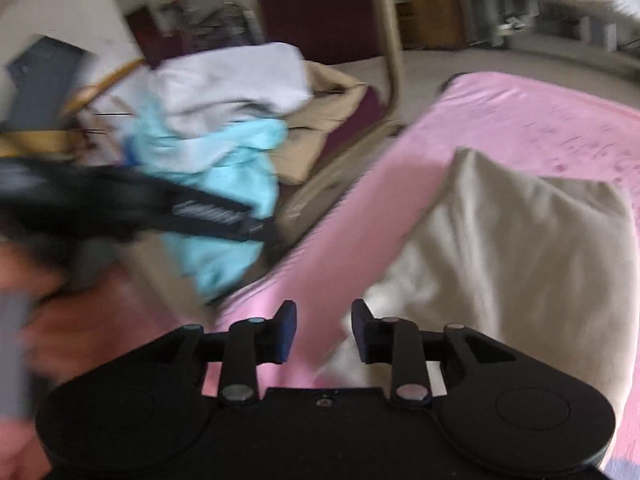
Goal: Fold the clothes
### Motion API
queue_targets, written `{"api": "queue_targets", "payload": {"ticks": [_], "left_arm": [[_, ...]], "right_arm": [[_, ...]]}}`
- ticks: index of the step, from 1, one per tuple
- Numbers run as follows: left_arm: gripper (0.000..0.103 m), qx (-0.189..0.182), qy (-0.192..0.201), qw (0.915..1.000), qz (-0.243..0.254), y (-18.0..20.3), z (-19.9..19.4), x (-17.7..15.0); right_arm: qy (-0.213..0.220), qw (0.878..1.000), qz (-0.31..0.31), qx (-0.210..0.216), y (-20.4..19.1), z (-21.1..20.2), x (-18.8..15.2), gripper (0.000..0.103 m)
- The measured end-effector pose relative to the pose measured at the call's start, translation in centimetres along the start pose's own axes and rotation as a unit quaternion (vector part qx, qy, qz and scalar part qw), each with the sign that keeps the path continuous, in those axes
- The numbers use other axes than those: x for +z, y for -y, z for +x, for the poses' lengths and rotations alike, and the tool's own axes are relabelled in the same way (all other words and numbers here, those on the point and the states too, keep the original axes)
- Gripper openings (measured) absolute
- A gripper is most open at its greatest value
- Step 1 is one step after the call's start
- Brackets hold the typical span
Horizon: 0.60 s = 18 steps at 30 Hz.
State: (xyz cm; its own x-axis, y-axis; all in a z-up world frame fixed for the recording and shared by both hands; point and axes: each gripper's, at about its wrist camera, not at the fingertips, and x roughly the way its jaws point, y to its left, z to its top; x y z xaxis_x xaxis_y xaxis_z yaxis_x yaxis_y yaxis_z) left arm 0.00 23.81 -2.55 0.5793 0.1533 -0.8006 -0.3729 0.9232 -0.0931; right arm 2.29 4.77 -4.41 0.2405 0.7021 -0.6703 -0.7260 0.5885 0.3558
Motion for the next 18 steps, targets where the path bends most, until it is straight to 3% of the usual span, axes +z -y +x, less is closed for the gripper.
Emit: {"api": "queue_targets", "payload": {"ticks": [5,7,9,11,13,16,18], "left_arm": [[0.019,-0.04,0.021,0.9987,0.025,1.5,-0.5,-0.4],[0.019,-0.086,0.026,0.9949,0.046,2.7,-0.8,-0.7],[0.018,-0.122,0.021,0.9898,0.071,4.3,-0.6,-1.1],[0.019,-0.125,0.014,0.9868,0.102,6.4,-0.1,-1.6],[0.02,-0.104,0.01,0.9851,0.137,8.5,0.8,-2.1],[0.024,-0.012,-0.015,0.9792,0.202,10.7,3.5,-3.0],[0.026,0.023,-0.035,0.9747,0.219,10.7,4.6,-3.6]], "right_arm": [[0.036,0.997,0.063,-0.011,3.4,-6.4,-1.5,0.03],[0.06,0.994,0.083,-0.029,5.0,-8.8,-2.1,0.008],[0.079,0.991,0.085,-0.068,6.2,-10.1,-2.8,0.008],[0.081,0.988,0.091,-0.091,7.2,-9.8,-3.1,0.008],[0.082,0.986,0.095,-0.111,8.2,-9.4,-3.6,0.009],[0.06,0.989,0.062,-0.118,8.8,-6.8,-4.6,0.009],[0.027,0.989,0.019,-0.144,8.8,-5.0,-5.6,0.008]]}}
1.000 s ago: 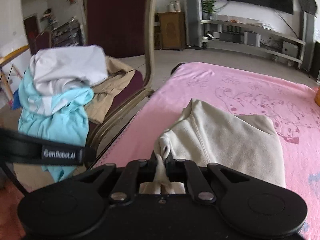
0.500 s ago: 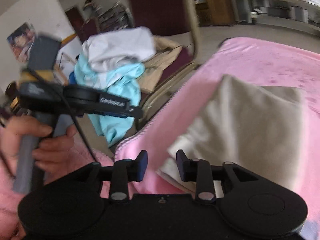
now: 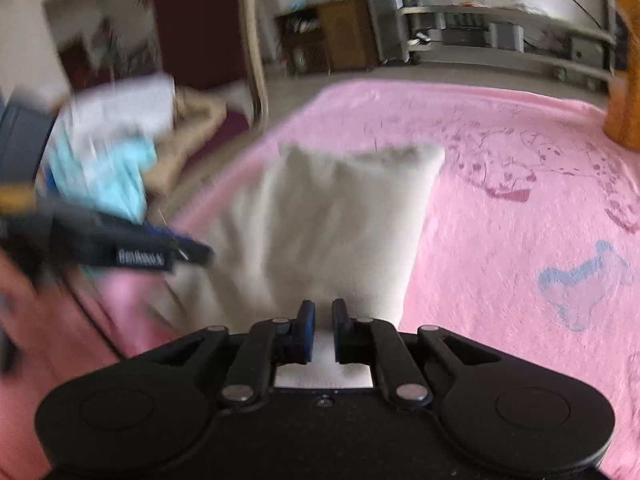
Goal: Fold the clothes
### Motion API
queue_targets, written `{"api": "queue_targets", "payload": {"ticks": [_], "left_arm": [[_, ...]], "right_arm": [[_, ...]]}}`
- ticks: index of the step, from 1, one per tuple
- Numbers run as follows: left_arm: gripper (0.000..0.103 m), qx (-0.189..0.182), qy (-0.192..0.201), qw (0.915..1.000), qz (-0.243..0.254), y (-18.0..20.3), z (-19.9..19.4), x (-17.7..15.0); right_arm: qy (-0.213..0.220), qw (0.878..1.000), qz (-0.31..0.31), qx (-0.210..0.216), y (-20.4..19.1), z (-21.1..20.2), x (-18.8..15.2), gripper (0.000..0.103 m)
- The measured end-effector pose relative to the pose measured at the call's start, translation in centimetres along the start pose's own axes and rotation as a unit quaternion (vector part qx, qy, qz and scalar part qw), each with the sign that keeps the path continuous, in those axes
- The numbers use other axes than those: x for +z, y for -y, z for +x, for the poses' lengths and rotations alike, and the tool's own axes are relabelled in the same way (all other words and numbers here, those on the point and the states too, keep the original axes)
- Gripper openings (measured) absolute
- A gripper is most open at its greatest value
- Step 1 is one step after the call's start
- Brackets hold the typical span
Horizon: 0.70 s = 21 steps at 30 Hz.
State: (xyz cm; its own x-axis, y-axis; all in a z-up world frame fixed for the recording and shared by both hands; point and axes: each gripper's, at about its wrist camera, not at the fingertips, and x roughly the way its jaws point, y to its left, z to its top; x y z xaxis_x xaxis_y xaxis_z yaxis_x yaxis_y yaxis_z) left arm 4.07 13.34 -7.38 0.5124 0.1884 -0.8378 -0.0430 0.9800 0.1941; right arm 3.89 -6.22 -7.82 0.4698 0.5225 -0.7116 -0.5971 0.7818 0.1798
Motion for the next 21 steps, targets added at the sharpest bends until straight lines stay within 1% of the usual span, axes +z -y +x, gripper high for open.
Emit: {"api": "queue_targets", "payload": {"ticks": [1,2,3,5,6,7,8,10,11,12,14,16,18,19,21], "left_arm": [[0.026,0.004,-0.004,1.0,0.007,0.0,-0.2,-0.2],[0.026,0.008,-0.007,0.9999,0.013,0.1,-0.3,-0.3],[0.027,0.011,-0.004,0.9998,0.015,-0.1,-0.5,-0.7],[0.026,0.013,0.01,0.9997,0.016,-0.5,-1.3,-1.3],[0.023,0.012,0.02,0.9996,0.016,-0.7,-1.8,-1.6],[0.018,0.004,0.045,0.9989,0.014,-0.8,-2.8,-2.0],[0.018,-0.006,0.069,0.9975,0.012,-0.9,-3.7,-2.4],[0.019,-0.055,0.12,0.9913,0.008,-0.3,-5.4,-2.9],[0.02,-0.075,0.129,0.9887,0.01,0.2,-5.6,-3.0],[0.02,-0.084,0.124,0.9884,0.026,1.2,-5.4,-3.1],[0.021,-0.1,0.114,0.9867,0.059,3.3,-4.9,-3.2],[0.02,-0.092,0.073,0.9859,0.119,5.9,-3.7,-3.5],[0.02,-0.076,0.068,0.9842,0.145,6.4,-3.9,-4.2],[0.02,-0.082,0.057,0.9859,0.134,5.9,-3.9,-4.4],[0.022,-0.095,0.037,0.9886,0.111,4.9,-3.9,-4.7]], "right_arm": [[-0.011,1.0,-0.024,-0.01,-0.1,0.5,-0.6,0.007],[-0.01,0.999,-0.038,-0.014,-0.3,0.2,-1.0,0.007],[-0.018,0.999,-0.043,-0.02,-0.4,0.0,-1.1,0.007],[-0.03,0.999,-0.028,-0.03,0.0,-1.0,-1.1,0.007],[-0.034,0.999,-0.019,-0.036,0.2,-1.6,-1.2,0.008],[-0.029,0.999,-0.007,-0.044,0.6,-2.2,-1.4,0.011],[-0.019,0.999,0.007,-0.046,0.9,-2.9,-1.5,0.011],[0.004,0.999,0.037,-0.023,1.5,-4.0,-1.4,0.011],[0.013,0.998,0.053,-0.007,1.6,-4.2,-1.2,0.011],[0.018,0.997,0.068,0.01,1.7,-4.1,-1.1,0.012],[0.009,0.996,0.084,0.034,1.5,-3.3,-1.0,0.012],[-0.015,0.997,0.076,0.029,0.9,-2.0,-1.4,0.016],[-0.043,0.997,0.06,0.016,0.3,-1.0,-2.1,0.017],[-0.044,0.998,0.051,0.013,0.0,-1.2,-2.2,0.017],[-0.062,0.997,0.043,0.006,-0.3,-1.8,-2.0,0.018]]}}
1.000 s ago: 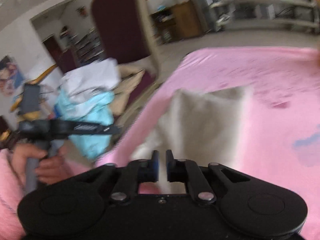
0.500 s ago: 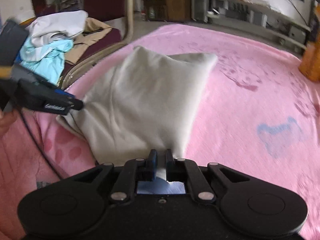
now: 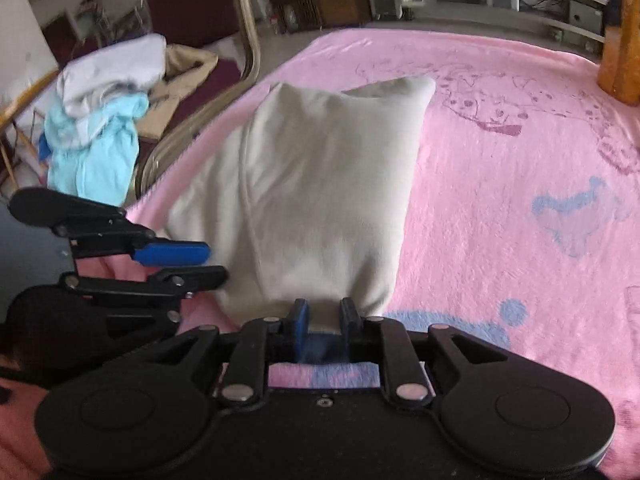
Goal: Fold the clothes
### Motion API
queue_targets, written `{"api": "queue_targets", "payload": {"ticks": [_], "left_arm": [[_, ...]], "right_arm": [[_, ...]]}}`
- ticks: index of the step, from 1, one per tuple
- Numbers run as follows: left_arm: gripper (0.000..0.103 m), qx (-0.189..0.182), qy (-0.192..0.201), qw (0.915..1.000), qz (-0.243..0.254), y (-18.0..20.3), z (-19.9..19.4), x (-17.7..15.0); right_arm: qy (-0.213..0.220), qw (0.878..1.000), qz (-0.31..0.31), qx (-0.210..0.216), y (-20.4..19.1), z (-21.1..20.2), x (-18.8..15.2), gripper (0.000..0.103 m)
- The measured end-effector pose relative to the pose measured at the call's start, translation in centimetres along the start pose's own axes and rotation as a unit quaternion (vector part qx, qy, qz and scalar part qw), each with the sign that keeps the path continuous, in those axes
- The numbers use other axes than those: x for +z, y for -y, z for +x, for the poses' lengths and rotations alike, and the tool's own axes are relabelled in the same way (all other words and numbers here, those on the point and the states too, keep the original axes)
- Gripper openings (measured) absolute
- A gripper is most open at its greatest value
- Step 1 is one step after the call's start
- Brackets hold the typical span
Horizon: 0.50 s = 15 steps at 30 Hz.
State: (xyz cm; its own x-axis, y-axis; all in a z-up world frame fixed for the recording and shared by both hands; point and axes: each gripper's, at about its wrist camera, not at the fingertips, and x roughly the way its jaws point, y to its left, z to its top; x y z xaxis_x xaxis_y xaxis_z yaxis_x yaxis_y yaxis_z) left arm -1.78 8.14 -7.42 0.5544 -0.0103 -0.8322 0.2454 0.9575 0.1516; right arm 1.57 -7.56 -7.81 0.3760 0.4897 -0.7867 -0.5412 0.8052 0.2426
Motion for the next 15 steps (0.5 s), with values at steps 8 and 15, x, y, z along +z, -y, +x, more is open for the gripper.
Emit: {"api": "queue_targets", "payload": {"ticks": [8,15], "left_arm": [[0.023,0.004,0.078,0.9935,-0.083,-3.9,-4.7,2.4],[0.023,0.042,0.139,0.9856,-0.087,-6.1,-5.1,7.6]], "right_arm": [[0.1,0.995,0.021,0.002,1.3,-7.4,4.5,0.025],[0.179,0.983,-0.031,-0.031,2.3,-10.6,10.0,0.029]]}}
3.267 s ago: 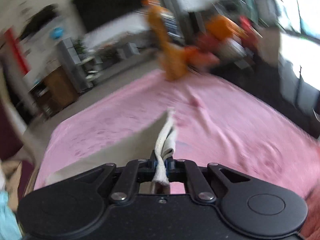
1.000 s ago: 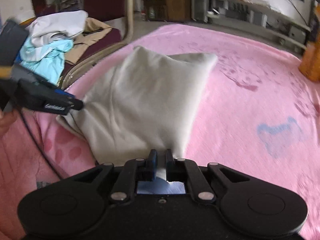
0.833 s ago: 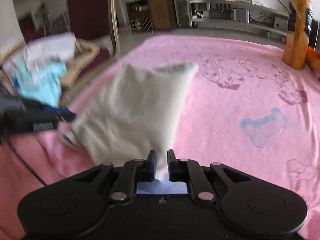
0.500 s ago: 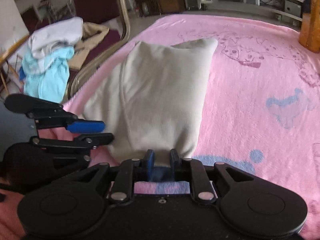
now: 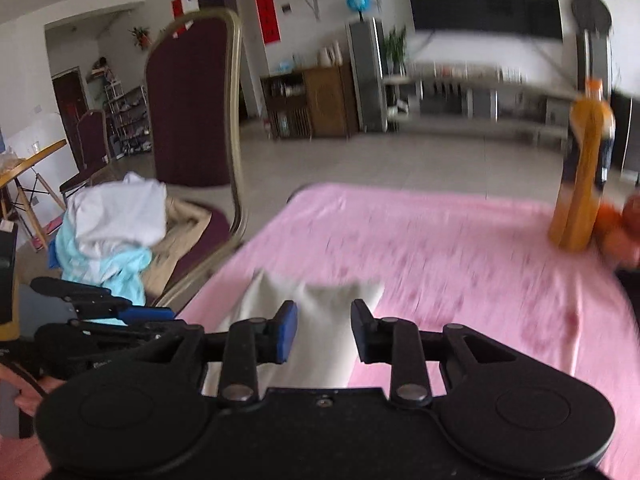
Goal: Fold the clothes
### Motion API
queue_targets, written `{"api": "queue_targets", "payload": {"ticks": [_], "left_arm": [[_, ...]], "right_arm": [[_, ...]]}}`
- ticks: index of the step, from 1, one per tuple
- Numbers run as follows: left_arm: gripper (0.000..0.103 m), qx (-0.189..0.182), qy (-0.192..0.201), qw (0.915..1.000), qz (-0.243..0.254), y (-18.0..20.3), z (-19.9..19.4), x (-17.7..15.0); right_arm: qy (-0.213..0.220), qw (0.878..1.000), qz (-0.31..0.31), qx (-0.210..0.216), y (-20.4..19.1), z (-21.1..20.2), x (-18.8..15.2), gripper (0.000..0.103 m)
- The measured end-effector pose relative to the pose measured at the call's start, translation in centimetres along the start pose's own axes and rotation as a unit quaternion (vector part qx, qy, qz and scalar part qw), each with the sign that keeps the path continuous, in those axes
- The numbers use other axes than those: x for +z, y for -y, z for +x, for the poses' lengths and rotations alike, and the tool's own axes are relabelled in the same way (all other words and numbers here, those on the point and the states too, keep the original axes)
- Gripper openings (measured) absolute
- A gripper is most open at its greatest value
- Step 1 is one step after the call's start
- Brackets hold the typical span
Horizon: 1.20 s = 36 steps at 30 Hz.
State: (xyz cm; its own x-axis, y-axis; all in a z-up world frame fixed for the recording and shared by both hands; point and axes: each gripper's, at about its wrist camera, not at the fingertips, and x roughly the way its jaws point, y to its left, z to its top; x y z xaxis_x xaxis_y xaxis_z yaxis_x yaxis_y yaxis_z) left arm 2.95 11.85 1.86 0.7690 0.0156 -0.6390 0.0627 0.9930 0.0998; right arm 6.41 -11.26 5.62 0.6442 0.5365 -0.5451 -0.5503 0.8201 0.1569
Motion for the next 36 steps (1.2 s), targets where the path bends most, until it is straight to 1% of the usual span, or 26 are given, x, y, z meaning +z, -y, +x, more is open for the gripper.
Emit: {"api": "queue_targets", "payload": {"ticks": [2,3,5,7,8,10,11,13,15,17,18,19,20,21,23,24,25,26,27,28,29,30,31,33,35,36], "left_arm": [[0.023,0.006,-0.008,0.9999,-0.013,-0.3,2.8,0.8],[0.023,0.01,-0.022,0.9994,-0.024,-0.5,4.5,0.9],[0.016,0.021,-0.055,0.9974,-0.041,-0.6,7.7,0.5],[0.014,0.034,-0.1,0.9936,-0.043,-0.6,10.2,-0.6],[0.015,0.043,-0.131,0.9894,-0.044,-0.7,11.3,-1.5],[0.015,0.057,-0.138,0.9883,-0.029,-0.5,11.0,-2.2],[0.015,0.063,-0.141,0.9877,-0.022,-0.4,10.9,-2.5],[0.015,0.055,-0.135,0.9888,-0.033,-0.9,10.7,-2.9],[0.015,0.046,-0.131,0.9889,-0.053,-1.5,10.5,-3.1],[0.014,0.05,-0.129,0.9889,-0.054,-1.4,10.4,-2.9],[0.012,0.052,-0.129,0.989,-0.049,-1.2,10.5,-2.8],[0.007,0.053,-0.129,0.9894,-0.041,-0.8,10.5,-2.7],[0.006,0.055,-0.128,0.9898,-0.032,-0.4,10.6,-2.7],[0.006,0.057,-0.127,0.9899,-0.025,-0.2,10.9,-2.7],[0.006,0.058,-0.126,0.9901,-0.019,-0.1,11.2,-2.7],[0.006,0.056,-0.127,0.99,-0.024,-0.3,11.2,-2.7],[0.007,0.053,-0.128,0.9899,-0.029,-0.5,11.3,-2.6],[0.007,0.051,-0.13,0.9897,-0.033,-0.7,11.4,-2.5],[0.007,0.05,-0.131,0.9895,-0.035,-0.9,11.5,-2.4],[0.007,0.049,-0.129,0.9897,-0.04,-1.1,11.4,-2.2],[0.008,0.048,-0.126,0.9898,-0.045,-1.2,11.3,-2.1],[0.008,0.046,-0.124,0.99,-0.051,-1.4,11.2,-1.9],[0.009,0.038,-0.111,0.9912,-0.063,-1.8,10.8,-1.6],[0.01,0.027,-0.08,0.9933,-0.078,-2.2,10.1,-0.8],[0.01,0.026,-0.05,0.9954,-0.077,-2.3,9.9,0.1],[0.01,0.028,-0.037,0.9963,-0.073,-2.3,10.0,0.7]], "right_arm": [[0.012,1.0,-0.007,-0.011,0.9,1.4,0.7,0.029],[0.014,1.0,-0.001,-0.013,1.6,2.5,0.8,0.029],[0.004,1.0,0.028,-0.008,3.1,5.1,0.3,0.026],[-0.015,0.998,0.062,0.007,4.6,8.1,-0.7,0.014],[-0.024,0.996,0.08,0.019,5.2,9.5,-1.5,0.014],[-0.044,0.991,0.12,0.049,6.1,12.0,-3.2,0.014],[-0.055,0.987,0.139,0.066,6.4,13.1,-3.9,0.014],[-0.074,0.977,0.169,0.103,6.8,15.3,-4.8,0.014],[-0.075,0.969,0.182,0.151,6.5,16.7,-5.0,0.014],[-0.083,0.952,0.203,0.215,6.4,18.3,-4.9,0.015],[-0.093,0.939,0.219,0.248,6.6,19.4,-5.0,0.015],[-0.104,0.93,0.233,0.264,6.7,20.6,-5.3,0.014],[-0.112,0.927,0.247,0.258,7.0,21.8,-5.7,0.009],[-0.113,0.928,0.261,0.241,7.5,22.7,-6.1,0.0],[-0.093,0.931,0.299,0.189,9.3,24.2,-7.2,0.0],[-0.074,0.928,0.324,0.167,10.7,24.7,-7.8,0.0],[-0.053,0.917,0.355,0.176,12.1,25.2,-8.5,0.0],[-0.037,0.91,0.376,0.172,13.1,25.3,-8.9,0.0],[-0.014,0.909,0.389,0.151,13.8,25.0,-8.9,0.0],[0.006,0.914,0.389,0.112,14.2,24.5,-8.7,0.0],[0.015,0.921,0.385,0.062,14.5,23.9,-8.4,0.004],[0.02,0.923,0.382,0.041,15.0,23.3,-8.3,0.004],[0.024,0.923,0.382,0.024,15.6,22.7,-8.3,0.004],[0.026,0.91,0.413,0.024,16.5,21.8,-8.4,0.005],[0.025,0.905,0.424,0.042,16.5,21.2,-8.3,0.006],[0.021,0.906,0.419,0.051,16.2,21.0,-8.0,0.007]]}}
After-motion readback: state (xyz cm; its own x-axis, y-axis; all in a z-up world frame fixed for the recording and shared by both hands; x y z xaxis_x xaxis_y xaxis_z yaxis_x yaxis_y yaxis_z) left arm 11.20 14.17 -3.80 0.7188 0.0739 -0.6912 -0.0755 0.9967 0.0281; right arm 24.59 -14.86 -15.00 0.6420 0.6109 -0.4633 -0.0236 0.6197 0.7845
